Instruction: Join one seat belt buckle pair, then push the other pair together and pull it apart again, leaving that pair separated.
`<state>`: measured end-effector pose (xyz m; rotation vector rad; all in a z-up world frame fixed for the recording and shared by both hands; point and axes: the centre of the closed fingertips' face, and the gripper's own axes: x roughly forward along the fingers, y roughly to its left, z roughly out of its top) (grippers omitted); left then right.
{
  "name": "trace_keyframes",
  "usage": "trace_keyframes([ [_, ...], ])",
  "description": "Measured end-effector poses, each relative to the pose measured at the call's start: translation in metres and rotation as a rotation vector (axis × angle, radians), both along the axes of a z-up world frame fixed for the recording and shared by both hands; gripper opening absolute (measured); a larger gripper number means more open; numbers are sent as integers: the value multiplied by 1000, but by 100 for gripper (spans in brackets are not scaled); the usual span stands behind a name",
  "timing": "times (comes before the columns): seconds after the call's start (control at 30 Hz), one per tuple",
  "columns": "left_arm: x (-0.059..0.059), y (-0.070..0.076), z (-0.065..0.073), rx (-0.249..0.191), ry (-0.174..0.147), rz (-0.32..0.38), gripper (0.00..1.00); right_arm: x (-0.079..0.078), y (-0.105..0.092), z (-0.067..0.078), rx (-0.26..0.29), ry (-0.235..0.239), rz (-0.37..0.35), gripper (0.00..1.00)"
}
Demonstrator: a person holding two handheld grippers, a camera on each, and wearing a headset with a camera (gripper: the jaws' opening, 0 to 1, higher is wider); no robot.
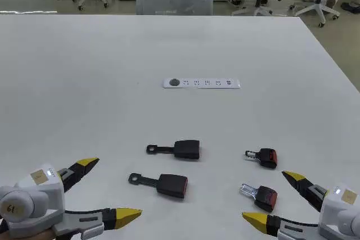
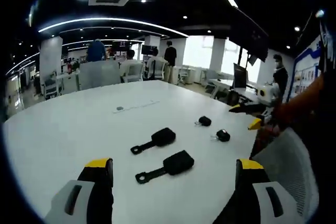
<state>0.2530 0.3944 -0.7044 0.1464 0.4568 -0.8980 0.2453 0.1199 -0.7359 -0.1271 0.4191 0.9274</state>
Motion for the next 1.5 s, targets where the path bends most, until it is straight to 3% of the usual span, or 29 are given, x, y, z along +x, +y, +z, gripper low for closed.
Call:
trace_keyframes([
  [0.67,0,6,1,9,-6,30,98,1,-2,-4,5,21,-16,87],
  [1.5,-2,5,6,-16,3,50,100,-1,-2,-9,-1,36,-23,87],
])
